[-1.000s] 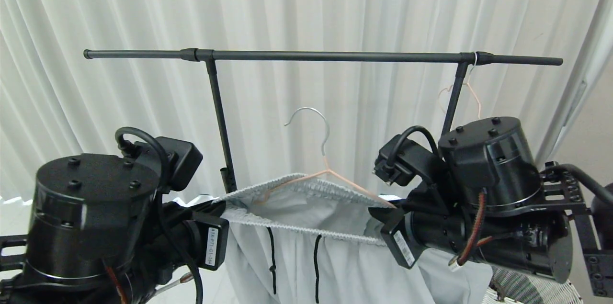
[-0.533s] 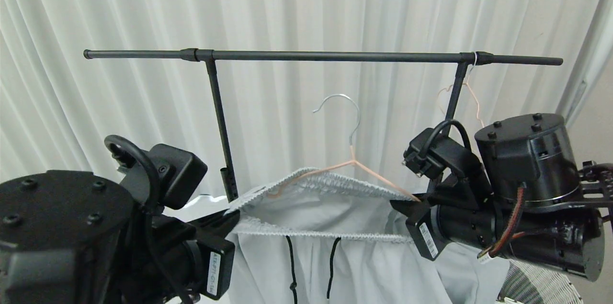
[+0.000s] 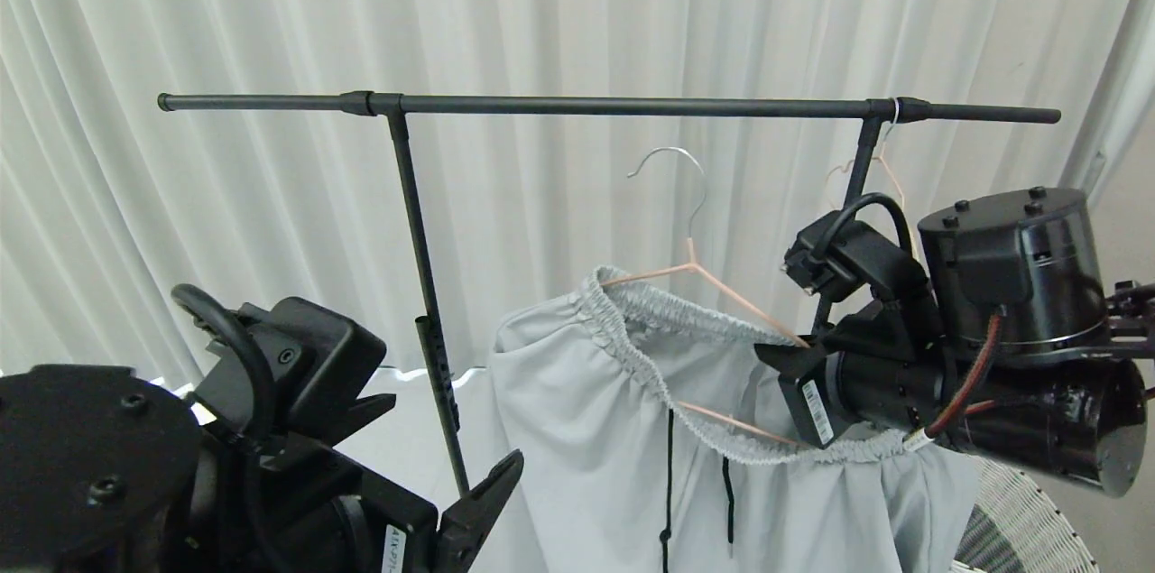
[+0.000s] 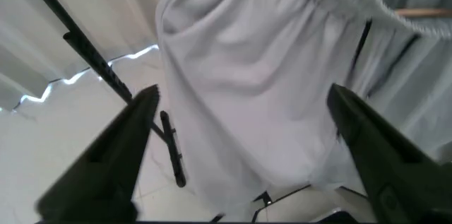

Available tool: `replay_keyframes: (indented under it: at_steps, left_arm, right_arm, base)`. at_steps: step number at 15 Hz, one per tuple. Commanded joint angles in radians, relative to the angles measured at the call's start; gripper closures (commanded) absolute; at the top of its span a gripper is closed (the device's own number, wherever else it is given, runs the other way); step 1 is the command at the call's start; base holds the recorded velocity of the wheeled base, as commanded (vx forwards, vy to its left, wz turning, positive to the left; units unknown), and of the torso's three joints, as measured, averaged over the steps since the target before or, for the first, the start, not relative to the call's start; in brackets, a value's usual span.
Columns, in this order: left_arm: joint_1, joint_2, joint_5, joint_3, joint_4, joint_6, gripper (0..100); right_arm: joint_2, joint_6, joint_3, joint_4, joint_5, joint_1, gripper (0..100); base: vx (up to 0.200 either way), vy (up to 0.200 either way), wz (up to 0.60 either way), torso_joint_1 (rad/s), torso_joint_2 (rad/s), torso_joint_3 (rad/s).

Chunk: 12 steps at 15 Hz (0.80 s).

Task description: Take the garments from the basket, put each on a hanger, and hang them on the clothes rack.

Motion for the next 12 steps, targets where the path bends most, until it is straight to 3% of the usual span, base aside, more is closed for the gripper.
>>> replay_keyframes:
  at_steps: [1,5,7,10,12]
  left_arm:
    - [0.017,-0.044,0.001,0.040,-0.002,0.003,0]
    - [0.144,-0.064,0.067,0.061,-0.002,0.026,0]
    - [0.155,-0.066,0.067,0.061,-0.002,0.038,0]
    - [0.155,-0.066,0.061,0.054,0.000,0.049,0]
    - [0.155,-0.069,0.059,0.054,-0.002,0.047,0]
  right_arm:
    - [-0.022,0.000,-0.001,0.002,-0.004,-0.083,100]
    - [-0.027,0.000,-0.031,0.007,-0.047,-0.294,100]
    - [-0.019,0.000,-0.058,0.007,-0.047,-0.363,100]
    - [0.018,0.000,-0.104,0.003,-0.047,-0.405,100]
    - [0.029,0.000,-0.119,0.003,-0.047,-0.408,100]
  base:
    - [0.000,0.000,0.00,0.000,0.00,0.000]
    - [0.000,0.000,0.00,0.000,0.00,0.000]
    - [0.000,0.000,0.00,0.000,0.00,0.000]
    - [0.000,0.000,0.00,0.000,0.00,0.000]
    - [0.200,0.000,0.00,0.002,0.01,0.002]
